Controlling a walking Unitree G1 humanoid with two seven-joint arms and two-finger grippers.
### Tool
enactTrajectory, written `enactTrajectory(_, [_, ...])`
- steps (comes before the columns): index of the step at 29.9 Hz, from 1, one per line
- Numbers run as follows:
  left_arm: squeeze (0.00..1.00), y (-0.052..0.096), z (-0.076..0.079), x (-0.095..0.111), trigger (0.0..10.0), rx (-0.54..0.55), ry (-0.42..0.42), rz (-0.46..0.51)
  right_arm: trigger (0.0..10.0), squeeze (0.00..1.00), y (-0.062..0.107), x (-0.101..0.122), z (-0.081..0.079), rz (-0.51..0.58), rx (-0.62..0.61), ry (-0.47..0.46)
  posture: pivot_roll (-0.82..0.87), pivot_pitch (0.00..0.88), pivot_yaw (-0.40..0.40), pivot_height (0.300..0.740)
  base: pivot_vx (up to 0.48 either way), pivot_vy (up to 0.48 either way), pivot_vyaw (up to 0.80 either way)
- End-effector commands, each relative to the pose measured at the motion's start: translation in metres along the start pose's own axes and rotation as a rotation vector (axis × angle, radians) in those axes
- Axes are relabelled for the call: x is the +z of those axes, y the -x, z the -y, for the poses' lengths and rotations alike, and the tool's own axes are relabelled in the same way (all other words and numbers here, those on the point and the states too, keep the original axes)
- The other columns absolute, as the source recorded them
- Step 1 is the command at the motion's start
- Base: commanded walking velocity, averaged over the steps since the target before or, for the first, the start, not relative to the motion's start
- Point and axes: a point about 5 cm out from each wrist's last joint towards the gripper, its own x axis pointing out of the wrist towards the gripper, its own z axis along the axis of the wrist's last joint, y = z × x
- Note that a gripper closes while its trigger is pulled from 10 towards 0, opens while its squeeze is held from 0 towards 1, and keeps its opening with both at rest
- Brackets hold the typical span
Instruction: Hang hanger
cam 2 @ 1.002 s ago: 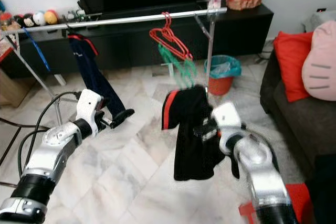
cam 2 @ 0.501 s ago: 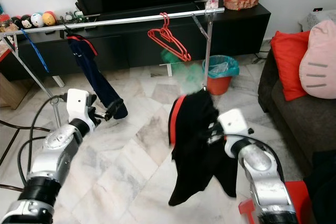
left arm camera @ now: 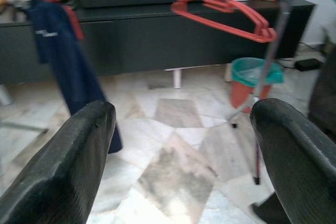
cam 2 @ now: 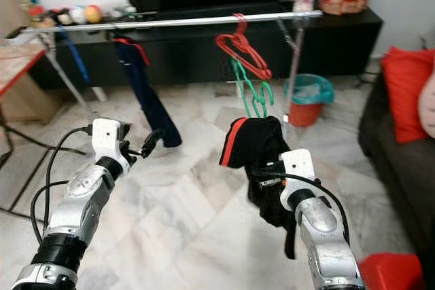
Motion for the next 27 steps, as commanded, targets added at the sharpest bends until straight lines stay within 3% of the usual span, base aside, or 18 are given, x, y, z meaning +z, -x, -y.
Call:
enactTrajectory(1, [0.0,0.002,0.0,0.001,10.0,0.0,-0.011,0.013,10.0,0.0,-0.002,0.013,-0.005,0.054,0.018,0.008,-0.1,0.0,0.114,0.74,0.0,0.0,0.8])
enactTrajectory(5, [0.0,0.002,0.003,-0.001,10.0,-0.008,0.014,0.009,10.0,0.0,-0.003,0.012,-0.009,0.047,0.042,0.006,-0.1,0.0,0.109,0.74,0.0,0.0,0.2])
enactTrajectory(9, [0.0,0.002,0.004,-0.003,10.0,-0.009,0.024,-0.005,10.0,0.0,-0.008,0.015,-0.006,0.05,-0.027,-0.066,-0.1,0.0,0.105,0.74,0.0,0.0,0.0])
enactTrajectory(15, [0.0,0.0,0.004,-0.002,10.0,-0.008,0.011,-0.011,10.0,0.0,-0.012,0.022,0.001,0.085,-0.112,-0.108,-0.08,0.0,0.098,0.74,0.0,0.45,0.0])
enactTrajectory(18, [0.0,-0.001,0.005,-0.002,10.0,-0.01,0.016,-0.01,10.0,0.0,-0.011,0.025,0.003,0.102,-0.13,-0.141,-0.08,0.0,0.101,0.74,0.0,0.48,-0.68])
enactTrajectory(22, [0.0,-0.004,0.007,0.001,10.0,-0.017,0.017,-0.006,10.0,0.0,-0.013,0.023,-0.001,0.091,-0.132,-0.148,-0.08,0.0,0.105,0.74,0.0,0.48,-0.63])
enactTrajectory(27, [0.0,-0.009,0.016,0.004,10.0,-0.038,0.037,0.01,10.0,0.0,-0.014,0.028,-0.008,0.103,-0.121,-0.134,-0.11,0.0,0.109,0.74,0.0,0.48,0.0])
